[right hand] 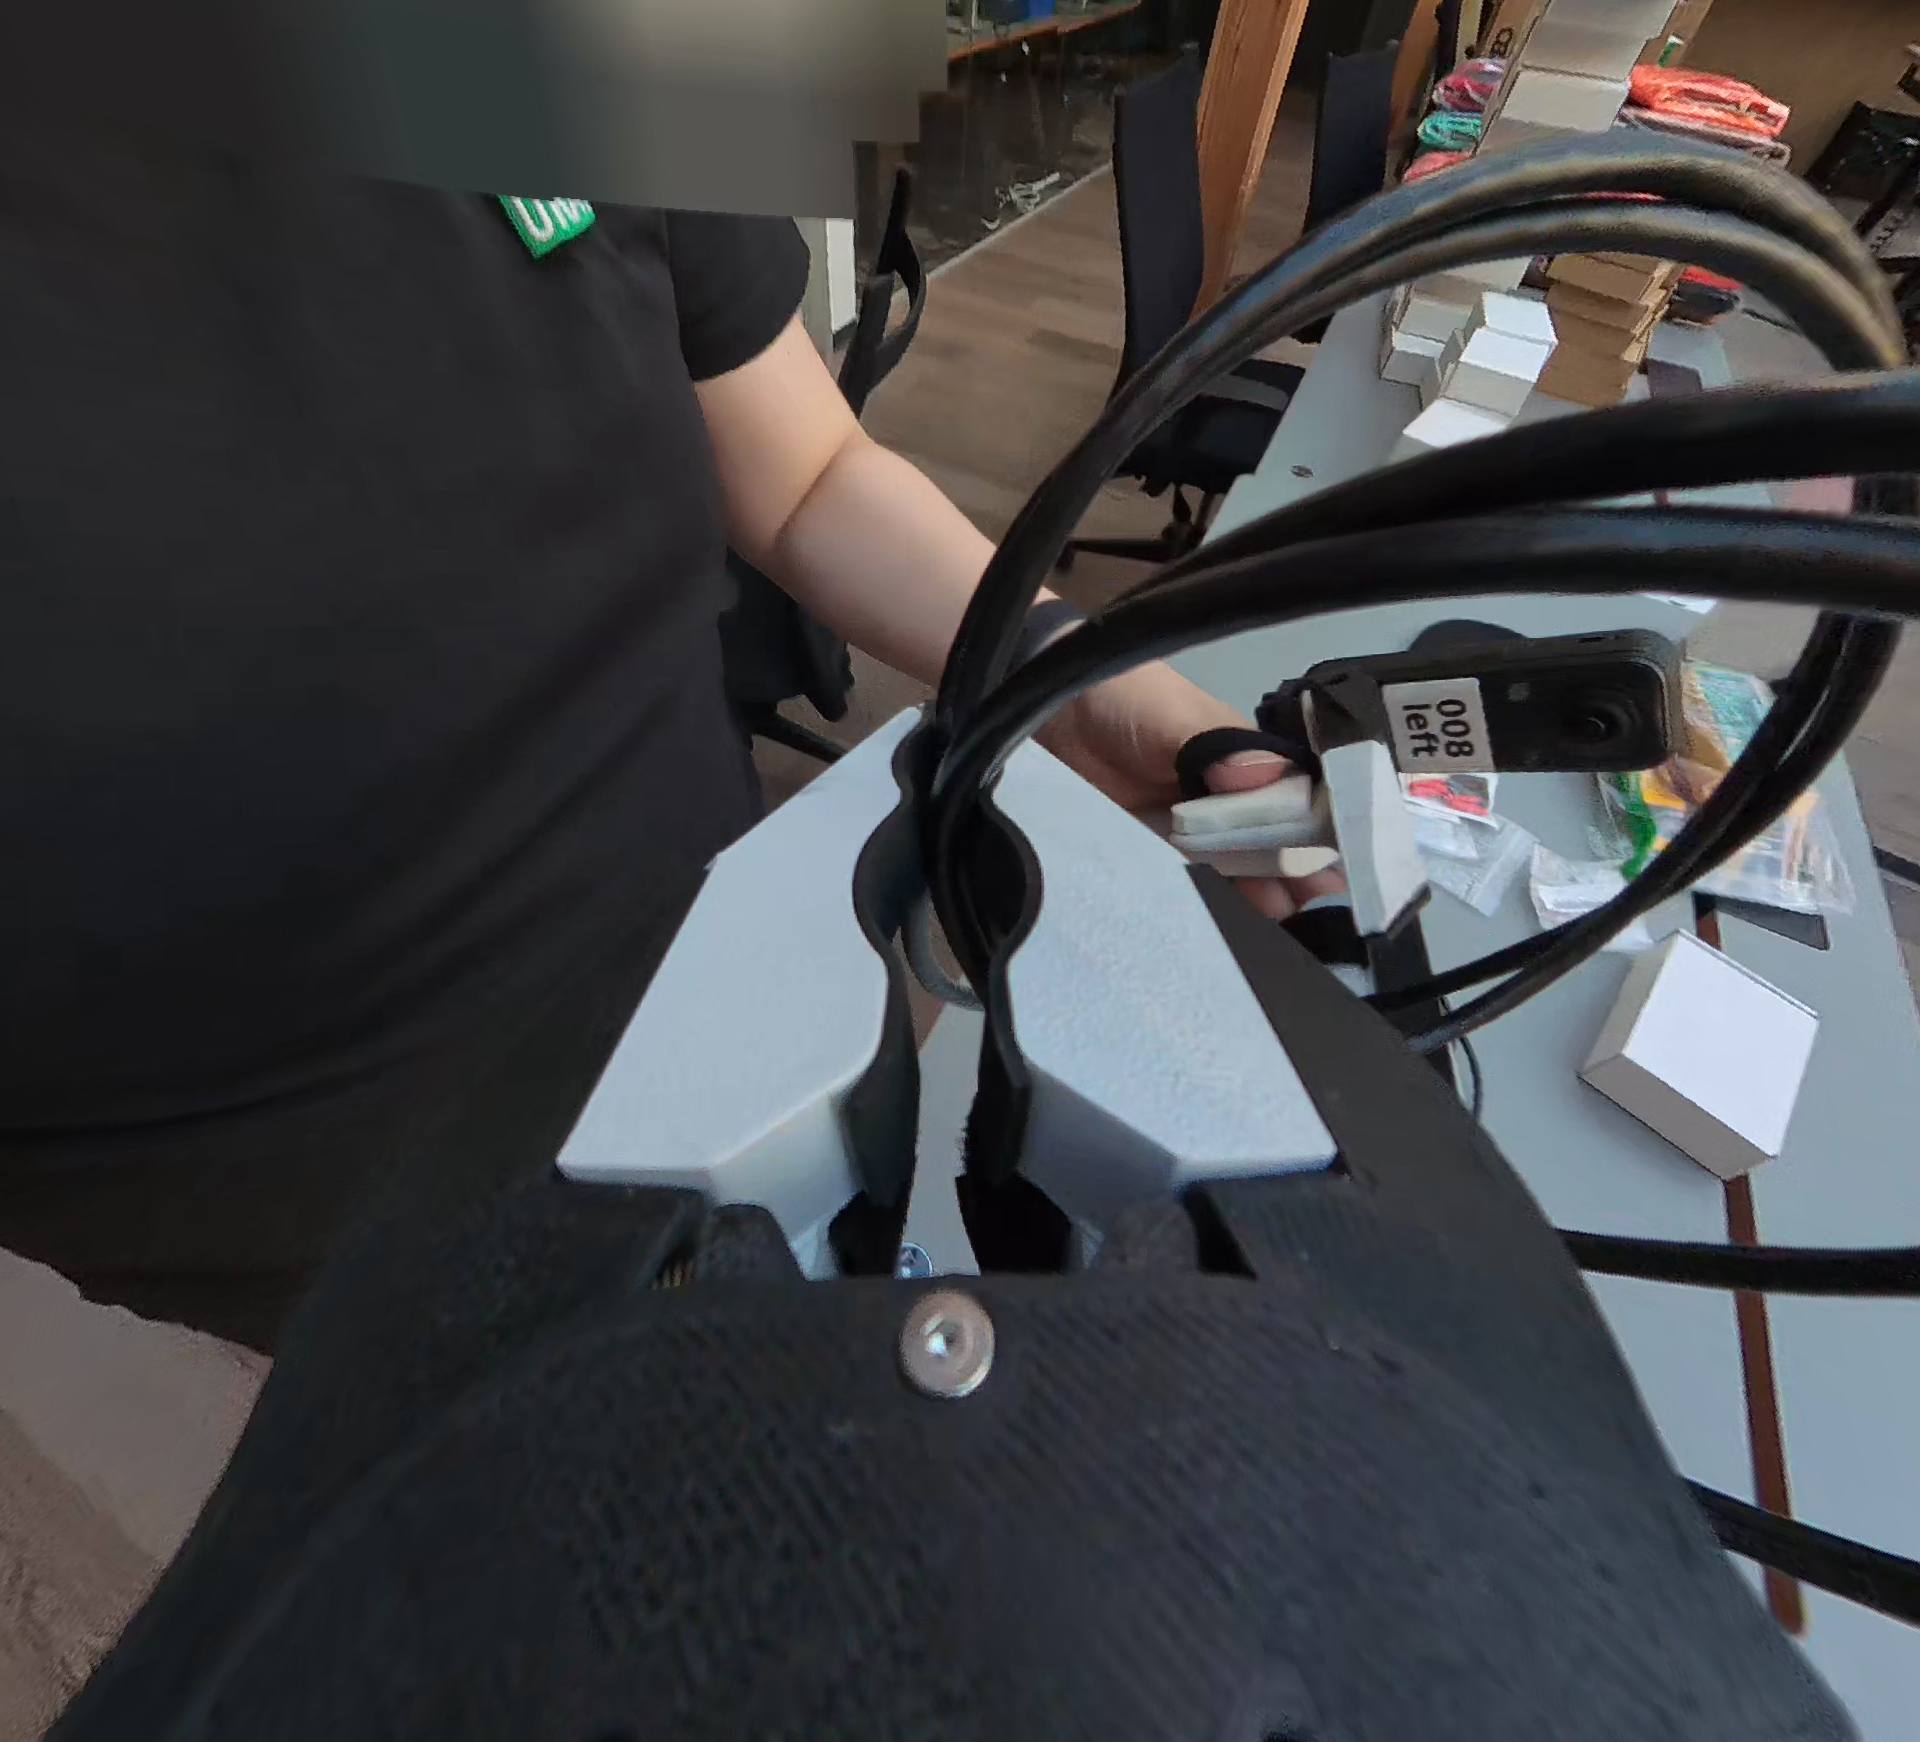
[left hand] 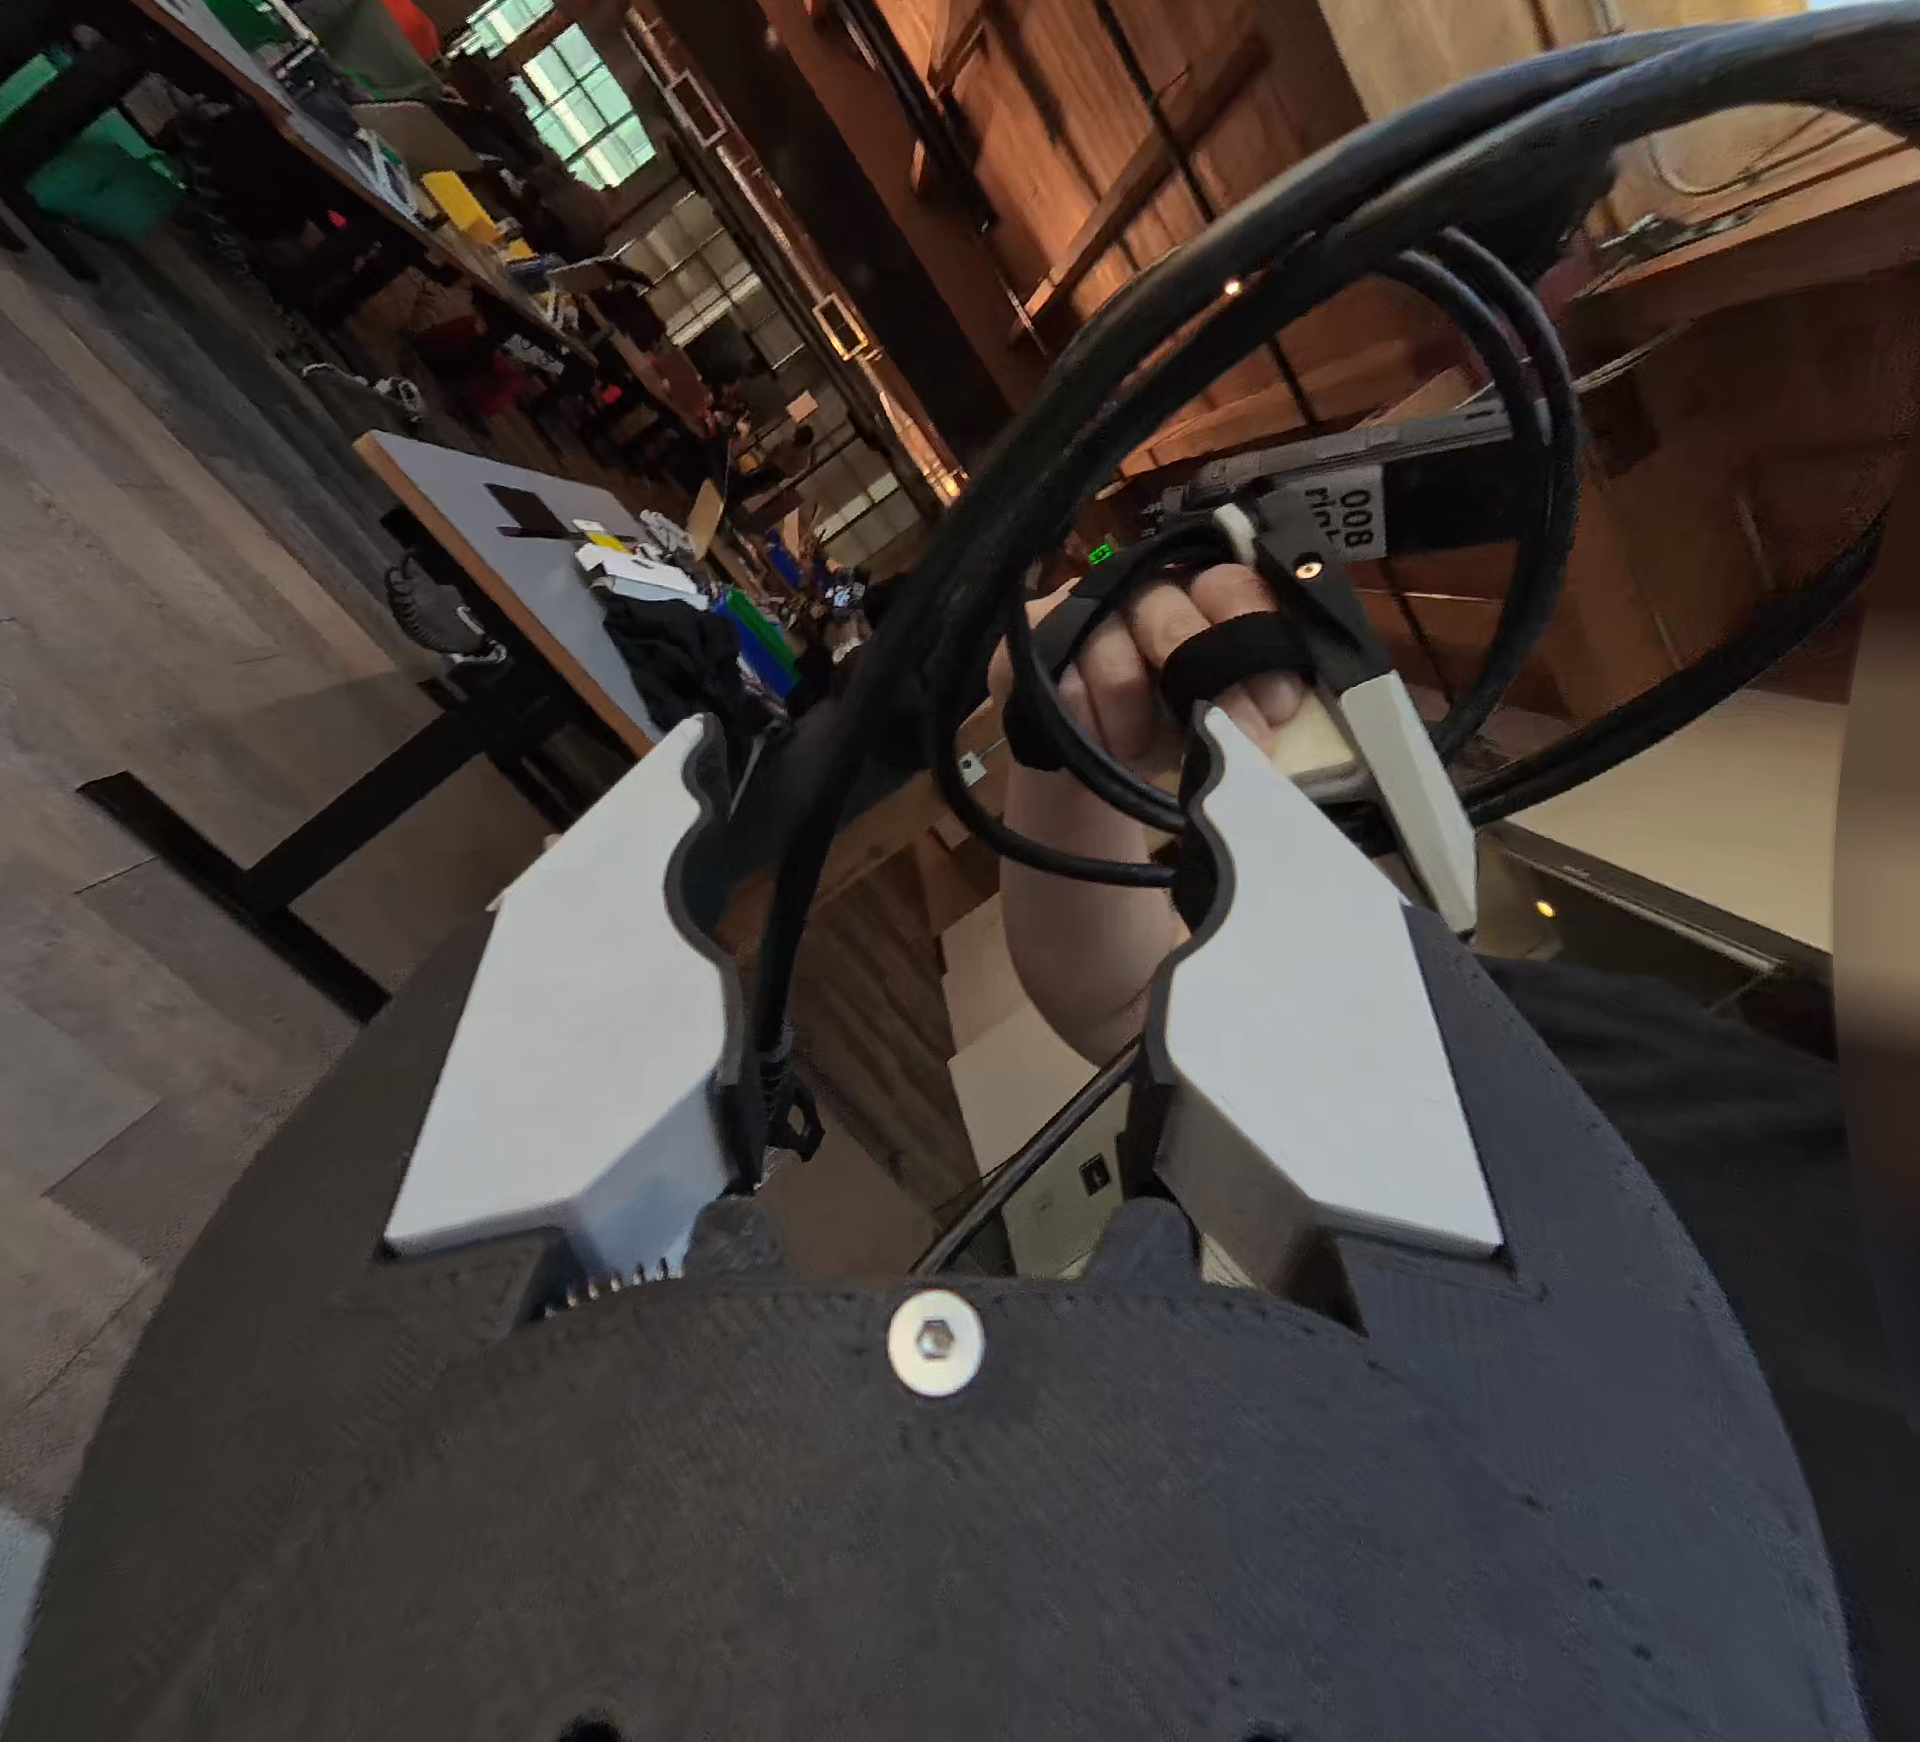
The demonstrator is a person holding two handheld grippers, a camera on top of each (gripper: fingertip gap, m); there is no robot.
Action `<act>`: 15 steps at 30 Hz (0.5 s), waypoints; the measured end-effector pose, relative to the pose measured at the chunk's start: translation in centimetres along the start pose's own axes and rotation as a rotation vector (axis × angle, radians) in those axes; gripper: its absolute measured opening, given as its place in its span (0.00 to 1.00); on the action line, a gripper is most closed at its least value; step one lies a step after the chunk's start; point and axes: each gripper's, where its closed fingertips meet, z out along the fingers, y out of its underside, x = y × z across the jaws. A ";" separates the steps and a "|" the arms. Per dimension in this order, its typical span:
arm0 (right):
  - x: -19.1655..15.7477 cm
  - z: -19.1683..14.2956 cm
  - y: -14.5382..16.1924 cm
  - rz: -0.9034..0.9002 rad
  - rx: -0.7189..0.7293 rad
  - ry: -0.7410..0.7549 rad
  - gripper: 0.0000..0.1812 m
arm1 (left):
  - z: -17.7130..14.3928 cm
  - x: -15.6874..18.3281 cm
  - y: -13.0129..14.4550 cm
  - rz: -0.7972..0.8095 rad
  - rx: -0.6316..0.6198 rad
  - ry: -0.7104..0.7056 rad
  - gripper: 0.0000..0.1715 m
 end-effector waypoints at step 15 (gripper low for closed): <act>-3.0 4.7 2.3 -0.086 -0.058 -0.089 0.00 | 3.8 0.7 4.9 0.196 -0.248 -0.230 0.34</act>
